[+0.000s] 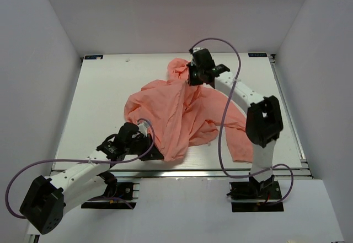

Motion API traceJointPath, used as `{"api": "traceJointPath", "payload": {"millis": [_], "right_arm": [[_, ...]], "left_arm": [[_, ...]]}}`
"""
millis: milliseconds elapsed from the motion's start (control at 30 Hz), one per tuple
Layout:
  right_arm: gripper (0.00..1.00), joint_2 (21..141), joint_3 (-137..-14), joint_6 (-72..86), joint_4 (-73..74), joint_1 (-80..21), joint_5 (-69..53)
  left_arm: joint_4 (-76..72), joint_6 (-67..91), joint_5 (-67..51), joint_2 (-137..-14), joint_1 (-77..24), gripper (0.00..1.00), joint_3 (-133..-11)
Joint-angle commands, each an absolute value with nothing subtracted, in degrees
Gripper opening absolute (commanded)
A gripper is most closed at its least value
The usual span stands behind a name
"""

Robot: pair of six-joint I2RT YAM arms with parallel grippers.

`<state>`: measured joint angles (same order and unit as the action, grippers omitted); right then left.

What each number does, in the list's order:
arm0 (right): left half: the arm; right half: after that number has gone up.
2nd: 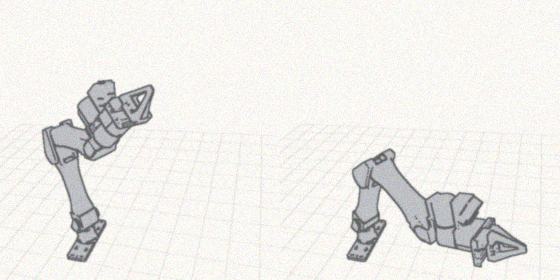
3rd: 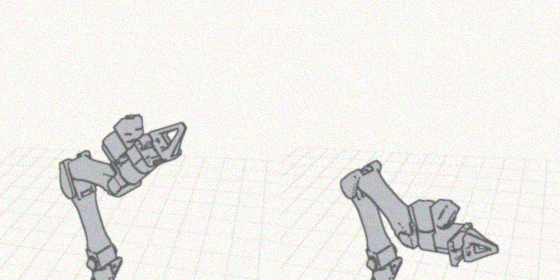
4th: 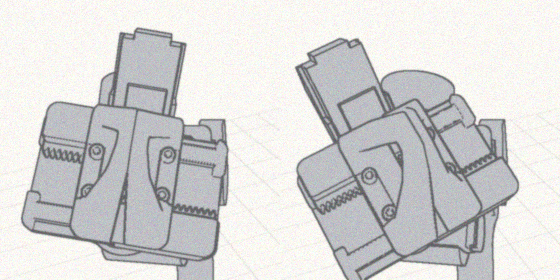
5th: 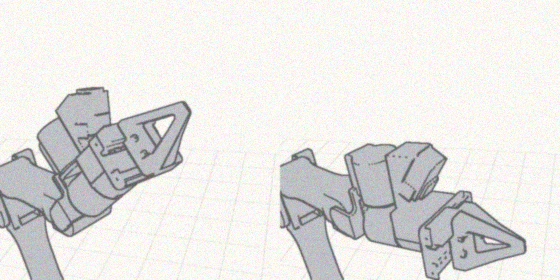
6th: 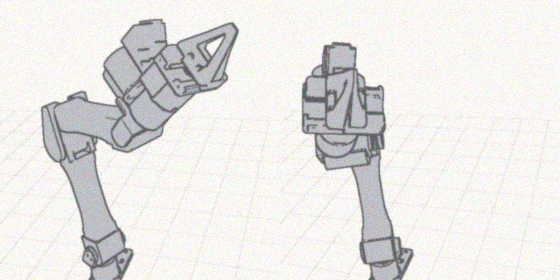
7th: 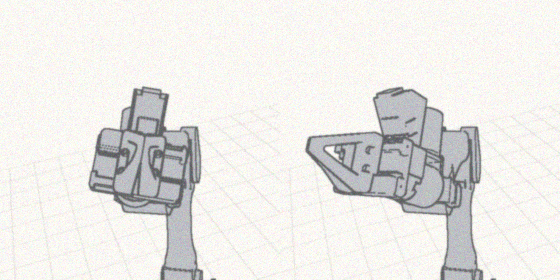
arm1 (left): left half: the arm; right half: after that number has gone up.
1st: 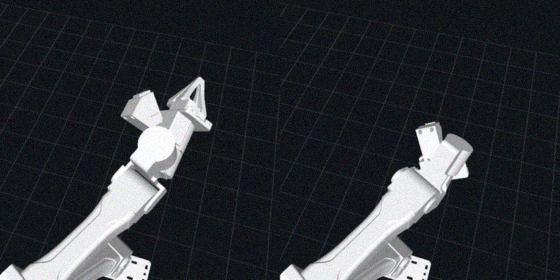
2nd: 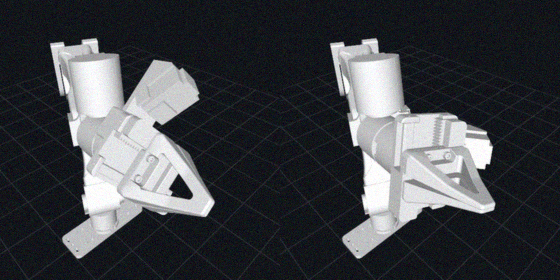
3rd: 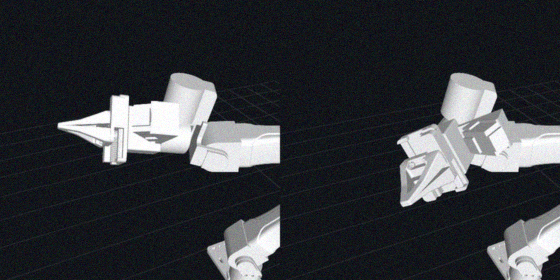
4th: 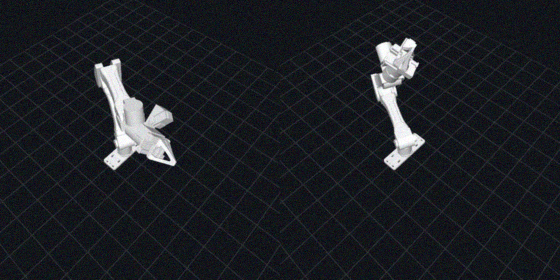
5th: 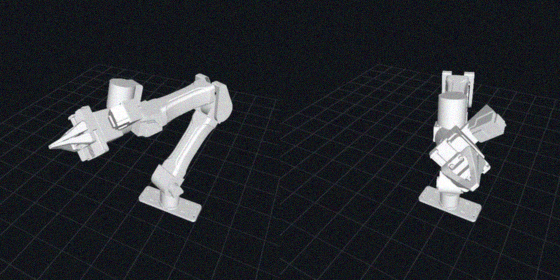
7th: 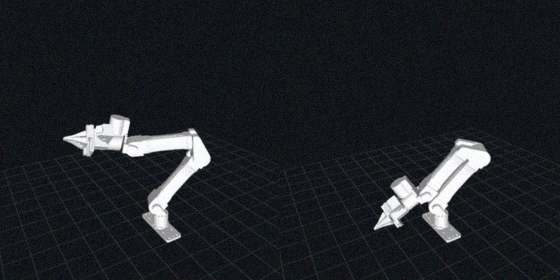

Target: Zip up the jacket

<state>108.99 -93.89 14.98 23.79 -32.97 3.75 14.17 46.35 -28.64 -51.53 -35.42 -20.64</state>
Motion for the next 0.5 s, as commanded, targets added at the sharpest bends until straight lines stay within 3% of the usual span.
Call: {"api": "traceJointPath", "payload": {"millis": [0, 233, 467], "right_arm": [[0.00, 116.42, -106.73, 10.90, 20.92, -27.18, 8.95], [0.00, 132.26, -127.60, 6.77, 9.51, -19.43, 23.08], [0.00, 140.36, -134.03, 2.99, -4.92, -14.15, 20.40]], "left_arm": [[18.28, 47.46, -30.94, -50.54, -35.68, 0.00, -19.34], [21.79, 46.06, -28.74, -51.77, -35.60, 0.00, -21.09], [22.85, 46.58, -28.21, -52.91, -35.60, 0.00, -20.66]]}}
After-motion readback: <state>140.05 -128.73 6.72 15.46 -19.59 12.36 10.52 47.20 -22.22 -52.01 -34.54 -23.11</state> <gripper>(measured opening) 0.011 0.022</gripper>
